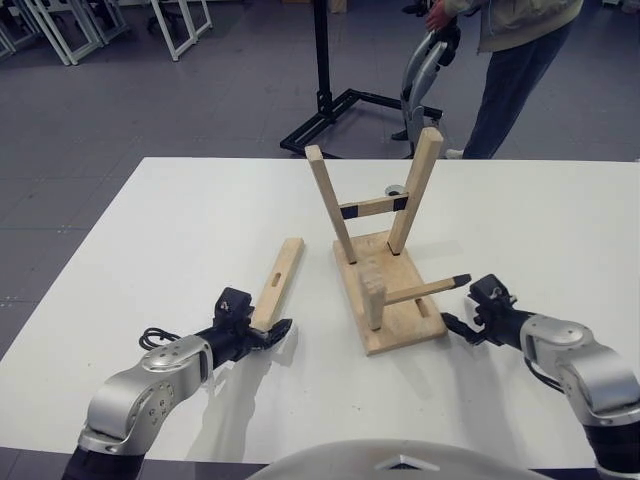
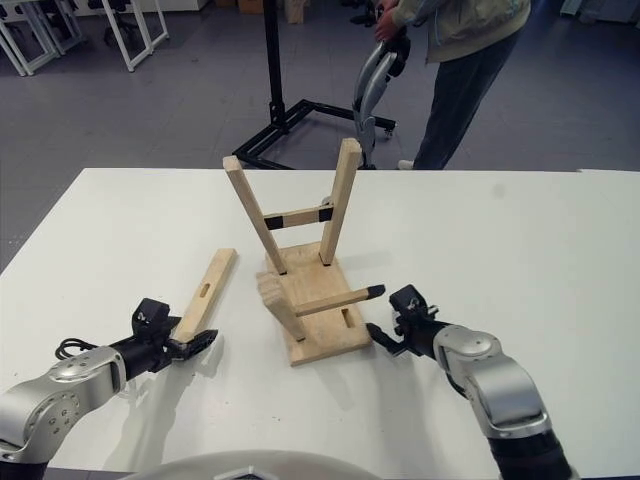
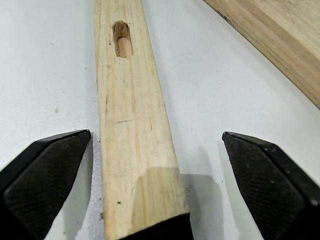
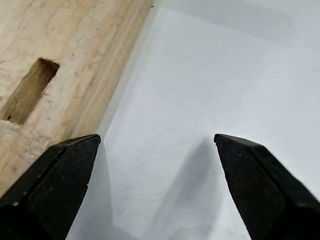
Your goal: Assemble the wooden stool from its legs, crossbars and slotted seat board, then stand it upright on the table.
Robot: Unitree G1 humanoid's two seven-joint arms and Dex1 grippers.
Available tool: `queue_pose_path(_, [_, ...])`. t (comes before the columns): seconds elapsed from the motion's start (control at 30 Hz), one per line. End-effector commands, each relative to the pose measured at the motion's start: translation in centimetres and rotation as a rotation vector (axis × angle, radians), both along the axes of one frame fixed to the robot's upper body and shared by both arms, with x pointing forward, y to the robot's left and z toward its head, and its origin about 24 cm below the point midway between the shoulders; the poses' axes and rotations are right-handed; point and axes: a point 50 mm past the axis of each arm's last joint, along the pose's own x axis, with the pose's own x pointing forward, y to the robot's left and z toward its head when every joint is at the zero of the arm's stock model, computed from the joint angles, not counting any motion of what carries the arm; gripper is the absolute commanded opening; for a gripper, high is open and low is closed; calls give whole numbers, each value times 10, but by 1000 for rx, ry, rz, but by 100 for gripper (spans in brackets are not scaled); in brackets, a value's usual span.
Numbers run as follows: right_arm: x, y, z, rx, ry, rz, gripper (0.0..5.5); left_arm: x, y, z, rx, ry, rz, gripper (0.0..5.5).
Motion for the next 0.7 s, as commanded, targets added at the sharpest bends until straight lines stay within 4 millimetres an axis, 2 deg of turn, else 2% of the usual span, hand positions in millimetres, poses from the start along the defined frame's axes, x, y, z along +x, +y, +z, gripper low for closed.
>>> queue_pose_path(0.03, [-1,28,16,66,-35,71,421,-9,12,-22,100,95,26,488])
queue_pose_path(0.13, [2,35,21,76,-44,82,421,-15,19,-34,158,125,25,488])
queue_pose_path(0.2, [2,25,20,52,-37,56,421,-17,20,-38,158,135,14,464])
queue_pose_path(0.27, [8,7,21,16,-51,-6,421,-18,20,-39,139,144,1,435])
queue_pose_path(0.33, [23,-18,31,-27,-105,-102,421,-21,20,-42,129,160,-9,399])
queue_pose_path(0.4, [44,-43,51,-60,-206,-212,421,-25,21,-48,121,183,4,374])
queue_pose_path(0.47, [59,-54,72,-43,-299,-287,421,-28,23,-55,113,200,23,341])
queue_pose_path(0.6, [73,-44,108,149,-406,-322,421,-36,31,-74,127,221,70,268])
queue_pose_path(0.7, [78,-37,131,286,-458,-313,421,-35,35,-78,126,198,95,215])
